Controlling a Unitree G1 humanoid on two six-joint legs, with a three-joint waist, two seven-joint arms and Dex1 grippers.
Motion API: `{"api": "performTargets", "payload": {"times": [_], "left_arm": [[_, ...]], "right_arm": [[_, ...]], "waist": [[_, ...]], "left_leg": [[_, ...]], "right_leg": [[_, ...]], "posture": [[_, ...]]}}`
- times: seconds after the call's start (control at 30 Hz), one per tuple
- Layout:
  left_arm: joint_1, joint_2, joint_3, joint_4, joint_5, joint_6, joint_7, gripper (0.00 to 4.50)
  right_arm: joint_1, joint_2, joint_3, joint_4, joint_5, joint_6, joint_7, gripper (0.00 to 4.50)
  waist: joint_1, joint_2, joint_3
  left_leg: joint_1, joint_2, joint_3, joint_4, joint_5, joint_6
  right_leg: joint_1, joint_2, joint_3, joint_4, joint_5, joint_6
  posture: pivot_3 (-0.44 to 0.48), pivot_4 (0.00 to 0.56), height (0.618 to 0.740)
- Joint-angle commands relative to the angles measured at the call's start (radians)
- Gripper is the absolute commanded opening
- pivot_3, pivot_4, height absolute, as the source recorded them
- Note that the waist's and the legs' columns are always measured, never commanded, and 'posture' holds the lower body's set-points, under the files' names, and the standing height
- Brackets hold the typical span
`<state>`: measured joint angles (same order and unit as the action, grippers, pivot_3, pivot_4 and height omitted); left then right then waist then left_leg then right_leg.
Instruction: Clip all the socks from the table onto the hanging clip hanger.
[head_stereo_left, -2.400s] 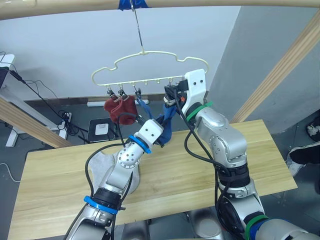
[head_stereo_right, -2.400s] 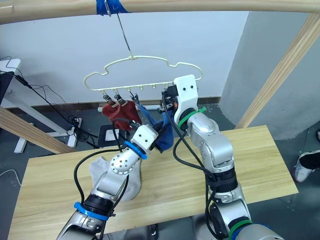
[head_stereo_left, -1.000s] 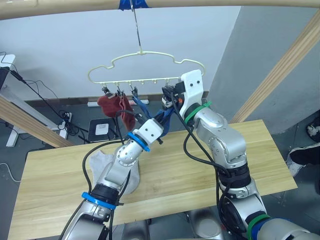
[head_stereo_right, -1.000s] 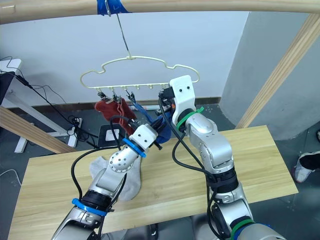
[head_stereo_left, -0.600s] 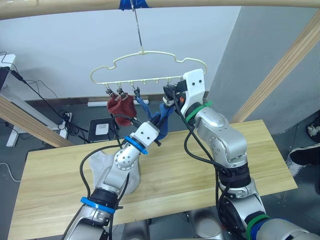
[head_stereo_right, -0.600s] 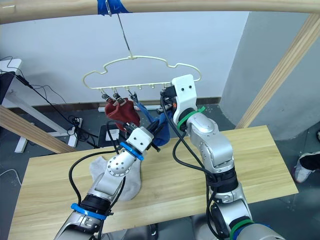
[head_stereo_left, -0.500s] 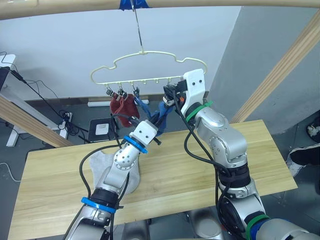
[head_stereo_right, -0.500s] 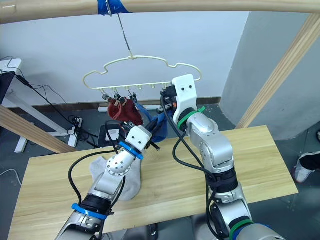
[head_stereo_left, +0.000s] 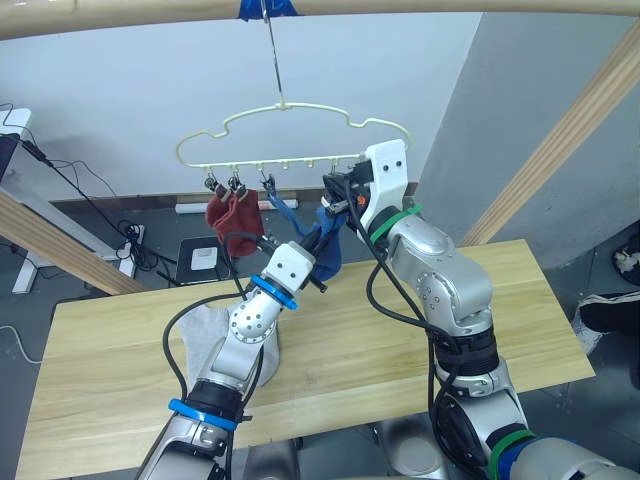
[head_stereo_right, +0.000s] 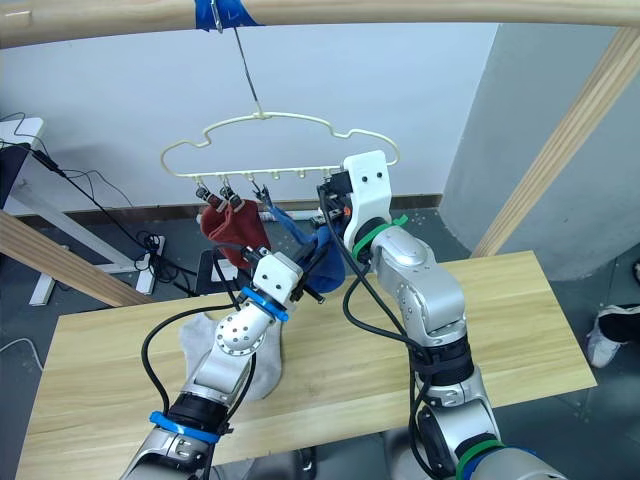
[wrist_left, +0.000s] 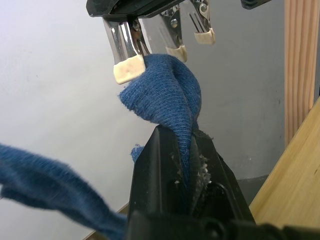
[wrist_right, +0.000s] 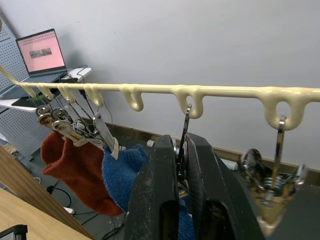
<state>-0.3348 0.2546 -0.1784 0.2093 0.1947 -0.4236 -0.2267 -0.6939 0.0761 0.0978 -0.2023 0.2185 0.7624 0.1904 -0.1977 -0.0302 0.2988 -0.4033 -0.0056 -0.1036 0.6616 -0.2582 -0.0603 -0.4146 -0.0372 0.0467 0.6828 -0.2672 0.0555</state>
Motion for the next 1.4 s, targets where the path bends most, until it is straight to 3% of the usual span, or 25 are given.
{"api": "performTargets", "payload": {"times": [0.03,0.17,0.37,0.57,0.83,1.03,1.2,1.4], "left_arm": [[-0.013,-0.013,0.013,-0.033,-0.009,-0.012,0.012,0.02],[-0.012,-0.017,0.016,-0.033,-0.006,-0.011,0.011,0.02],[-0.015,-0.021,0.015,-0.033,-0.008,0.004,0.001,0.00],[-0.009,-0.027,0.011,-0.034,-0.011,0.039,-0.018,0.00],[0.007,-0.012,0.003,-0.067,-0.074,0.097,-0.117,2.30],[0.035,0.026,0.030,-0.156,-0.165,0.141,-0.211,2.30],[0.082,0.131,0.085,-0.334,-0.397,0.347,-0.395,2.30],[0.099,0.197,0.172,-0.480,-0.568,0.564,-0.434,2.30]], "right_arm": [[-0.017,0.006,-0.003,-0.047,0.021,0.007,-0.002,0.00],[-0.017,0.007,-0.002,-0.049,0.016,0.011,-0.011,0.00],[-0.012,0.000,0.002,-0.078,0.032,0.034,-0.004,2.04],[0.030,-0.085,0.029,-0.198,0.076,0.118,0.059,2.04],[0.117,-0.239,0.099,-0.390,0.099,0.184,0.124,2.10],[0.174,-0.293,0.125,-0.459,0.074,0.174,0.106,2.10],[0.192,-0.291,0.101,-0.431,-0.020,0.101,0.010,2.10],[0.184,-0.272,0.101,-0.358,-0.075,0.040,-0.026,2.10]], "waist": [[0.000,0.000,0.000],[0.000,0.000,0.000],[0.000,0.000,0.000],[0.000,0.000,0.000],[0.000,0.000,0.000],[0.000,0.000,0.000],[-0.001,0.000,0.000],[0.001,0.000,-0.001]], "left_leg": [[0.000,0.000,0.000,0.000,0.000,0.000],[0.000,0.000,0.000,0.000,0.000,0.000],[0.000,0.000,0.000,0.000,0.000,0.000],[0.000,0.000,0.000,0.000,0.000,0.000],[0.000,0.000,-0.001,0.000,0.000,0.000],[0.000,0.000,-0.001,0.000,0.000,0.000],[0.000,0.000,-0.001,0.001,0.000,0.000],[0.001,0.000,-0.001,0.001,0.000,0.000]], "right_leg": [[0.000,0.000,0.000,0.000,0.000,0.000],[0.000,0.000,0.000,0.000,0.000,0.000],[0.000,0.000,0.000,0.000,0.000,0.000],[0.000,0.000,0.000,0.000,0.000,0.000],[0.000,0.000,-0.001,0.000,0.000,0.000],[0.001,0.001,-0.001,0.000,0.000,0.000],[0.001,0.001,0.000,0.000,0.000,0.000],[0.002,0.001,0.000,0.000,0.000,0.000]], "posture": [[-0.284,0.236,0.739],[-0.284,0.236,0.739],[-0.284,0.236,0.739],[-0.285,0.233,0.739],[-0.301,0.235,0.739],[-0.306,0.238,0.739],[-0.307,0.239,0.739],[-0.290,0.240,0.739]]}}
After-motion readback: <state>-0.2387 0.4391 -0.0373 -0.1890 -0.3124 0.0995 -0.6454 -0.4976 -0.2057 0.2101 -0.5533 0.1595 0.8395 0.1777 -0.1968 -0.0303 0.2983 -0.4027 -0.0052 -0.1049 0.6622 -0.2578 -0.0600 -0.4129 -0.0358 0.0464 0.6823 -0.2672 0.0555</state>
